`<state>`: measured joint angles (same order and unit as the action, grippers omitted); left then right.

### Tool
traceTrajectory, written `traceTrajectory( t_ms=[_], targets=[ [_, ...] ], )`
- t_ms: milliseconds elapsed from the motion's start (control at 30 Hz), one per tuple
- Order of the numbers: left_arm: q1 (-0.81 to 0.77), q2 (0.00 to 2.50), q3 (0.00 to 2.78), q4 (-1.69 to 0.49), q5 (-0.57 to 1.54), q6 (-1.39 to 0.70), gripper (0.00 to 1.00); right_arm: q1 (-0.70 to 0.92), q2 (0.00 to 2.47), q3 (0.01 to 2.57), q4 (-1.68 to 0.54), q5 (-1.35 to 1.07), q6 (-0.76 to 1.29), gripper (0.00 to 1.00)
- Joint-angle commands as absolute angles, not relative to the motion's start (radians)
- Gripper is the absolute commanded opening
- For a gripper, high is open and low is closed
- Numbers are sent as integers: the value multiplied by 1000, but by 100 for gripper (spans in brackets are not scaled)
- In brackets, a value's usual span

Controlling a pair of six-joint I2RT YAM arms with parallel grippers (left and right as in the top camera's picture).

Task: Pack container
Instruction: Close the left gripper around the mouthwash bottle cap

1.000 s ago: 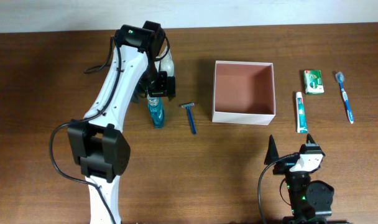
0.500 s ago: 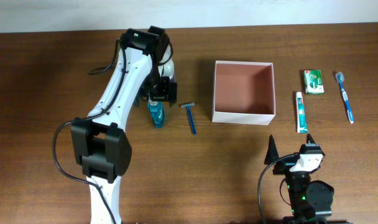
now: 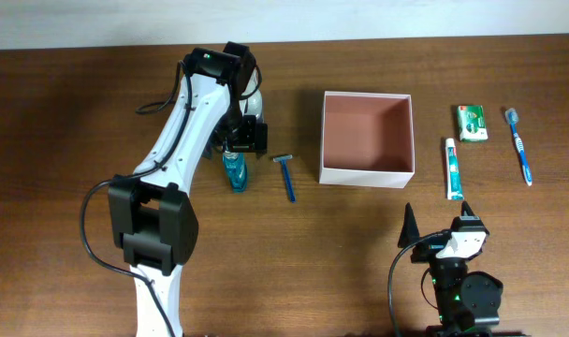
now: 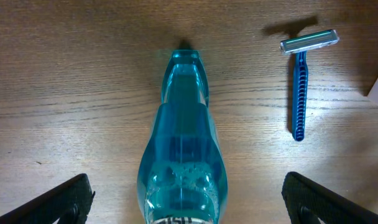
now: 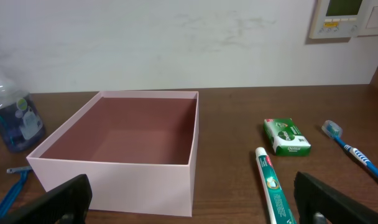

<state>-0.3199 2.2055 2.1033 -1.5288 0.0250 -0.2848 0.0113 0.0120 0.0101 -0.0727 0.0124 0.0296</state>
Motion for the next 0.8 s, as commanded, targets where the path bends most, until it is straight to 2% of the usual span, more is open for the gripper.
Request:
traceTrajectory(
  t_ms=[0,467,567,767],
  targets=[
    [-324,2207,2094,-1528,19,-298,99,19,4,6,-80,7,30,99],
    [-324,2207,2064,-1528,19,-298,98,19,4,6,-80,7,30,99],
    [-324,2207,2064,-1522,19,-298,79,19,4,6,-80,7,30,99],
    [-322,2207,2064,-1518,19,-298,71,19,4,6,-80,7,30,99]
  ],
)
